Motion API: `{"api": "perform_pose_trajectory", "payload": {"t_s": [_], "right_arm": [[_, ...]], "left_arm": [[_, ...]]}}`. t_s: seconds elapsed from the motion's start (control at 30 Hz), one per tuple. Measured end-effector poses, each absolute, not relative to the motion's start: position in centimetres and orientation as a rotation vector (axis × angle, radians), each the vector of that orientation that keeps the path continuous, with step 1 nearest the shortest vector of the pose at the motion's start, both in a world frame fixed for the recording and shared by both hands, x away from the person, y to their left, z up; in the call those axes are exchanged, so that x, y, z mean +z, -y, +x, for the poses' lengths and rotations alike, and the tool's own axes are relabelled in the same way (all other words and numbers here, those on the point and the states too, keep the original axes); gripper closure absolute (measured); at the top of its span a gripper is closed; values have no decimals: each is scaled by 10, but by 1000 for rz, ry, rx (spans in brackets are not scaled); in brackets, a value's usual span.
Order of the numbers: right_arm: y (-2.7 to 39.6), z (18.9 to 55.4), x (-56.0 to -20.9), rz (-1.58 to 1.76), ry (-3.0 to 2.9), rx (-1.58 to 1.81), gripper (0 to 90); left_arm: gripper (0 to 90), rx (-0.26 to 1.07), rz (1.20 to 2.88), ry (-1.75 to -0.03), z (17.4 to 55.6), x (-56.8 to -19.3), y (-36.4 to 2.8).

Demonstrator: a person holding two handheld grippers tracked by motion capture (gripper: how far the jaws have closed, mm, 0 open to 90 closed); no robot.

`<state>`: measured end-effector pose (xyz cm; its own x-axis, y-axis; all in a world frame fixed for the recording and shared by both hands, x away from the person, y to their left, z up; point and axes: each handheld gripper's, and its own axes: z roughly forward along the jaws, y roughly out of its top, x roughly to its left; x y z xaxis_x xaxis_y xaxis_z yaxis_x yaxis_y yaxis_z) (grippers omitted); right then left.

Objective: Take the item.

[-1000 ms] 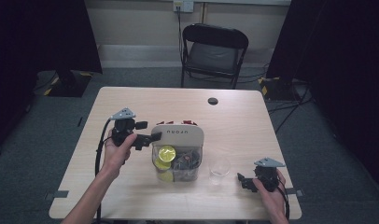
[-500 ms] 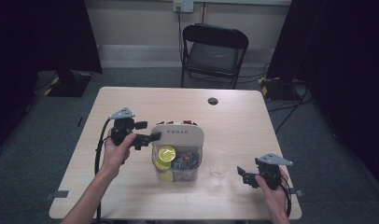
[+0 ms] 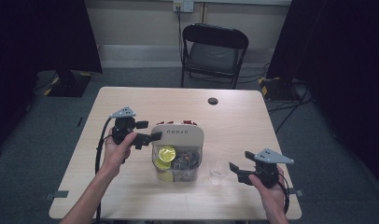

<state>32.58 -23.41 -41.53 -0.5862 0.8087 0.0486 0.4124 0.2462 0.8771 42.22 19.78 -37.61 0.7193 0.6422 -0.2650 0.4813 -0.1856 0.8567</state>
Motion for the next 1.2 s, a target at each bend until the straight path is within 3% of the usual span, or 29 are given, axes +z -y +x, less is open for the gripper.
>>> {"api": "perform_pose_trajectory", "payload": {"t_s": [0.5, 1.2], "right_arm": [[187, 334, -396, 997, -2229, 1416, 279], [123, 352, -395, 856, -2421, 1472, 531]], "left_arm": [[143, 180, 1856, -870, 423, -377, -194], [148, 191, 1876, -863, 423, -378, -195]]}}
